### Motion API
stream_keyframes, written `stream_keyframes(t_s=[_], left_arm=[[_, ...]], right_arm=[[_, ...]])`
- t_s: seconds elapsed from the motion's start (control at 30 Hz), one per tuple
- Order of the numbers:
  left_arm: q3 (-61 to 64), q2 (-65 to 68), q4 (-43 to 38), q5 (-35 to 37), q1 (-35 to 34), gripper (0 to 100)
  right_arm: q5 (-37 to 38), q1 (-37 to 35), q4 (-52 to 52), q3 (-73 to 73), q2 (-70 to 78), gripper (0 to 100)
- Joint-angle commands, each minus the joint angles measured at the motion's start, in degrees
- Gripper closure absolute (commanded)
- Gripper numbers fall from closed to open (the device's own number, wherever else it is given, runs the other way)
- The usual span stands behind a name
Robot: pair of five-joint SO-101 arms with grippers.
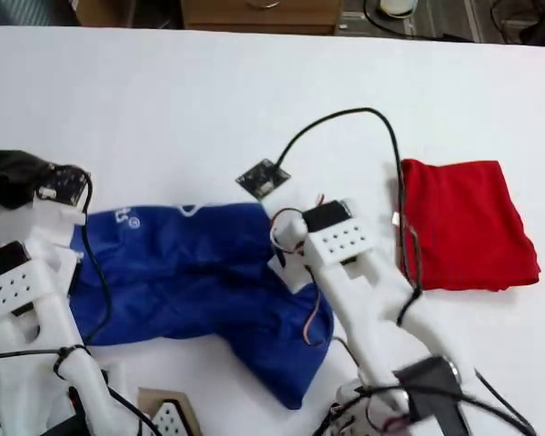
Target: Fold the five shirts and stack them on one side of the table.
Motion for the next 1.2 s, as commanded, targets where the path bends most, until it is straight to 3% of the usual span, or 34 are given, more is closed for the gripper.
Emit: stream_keyframes(t_s=[0.0,0.17,0.33,0.6,0.83,1.17], left_arm=[[-0.2,-0.2,-0.4,0.4,-0.5,97],[-0.2,-0.2,-0.4,0.4,-0.5,97],[-0.2,-0.2,-0.4,0.4,-0.5,97],[-0.2,-0.2,-0.4,0.4,-0.5,97],[-0.2,-0.2,-0.4,0.4,-0.5,97],[-0.2,-0.2,-0.3,0.3,-0.5,97]], right_arm=[[-0.5,1.3,-3.0,-1.4,6.0,76.9],[-0.5,0.9,-1.4,-4.0,11.1,77.6],[-0.5,0.8,0.0,-6.7,11.2,88.0],[0.0,0.8,4.3,-9.7,11.2,86.1],[0.0,0.9,1.5,-10.0,11.2,98.2],[1.2,1.2,7.1,-21.6,2.6,97.8]])
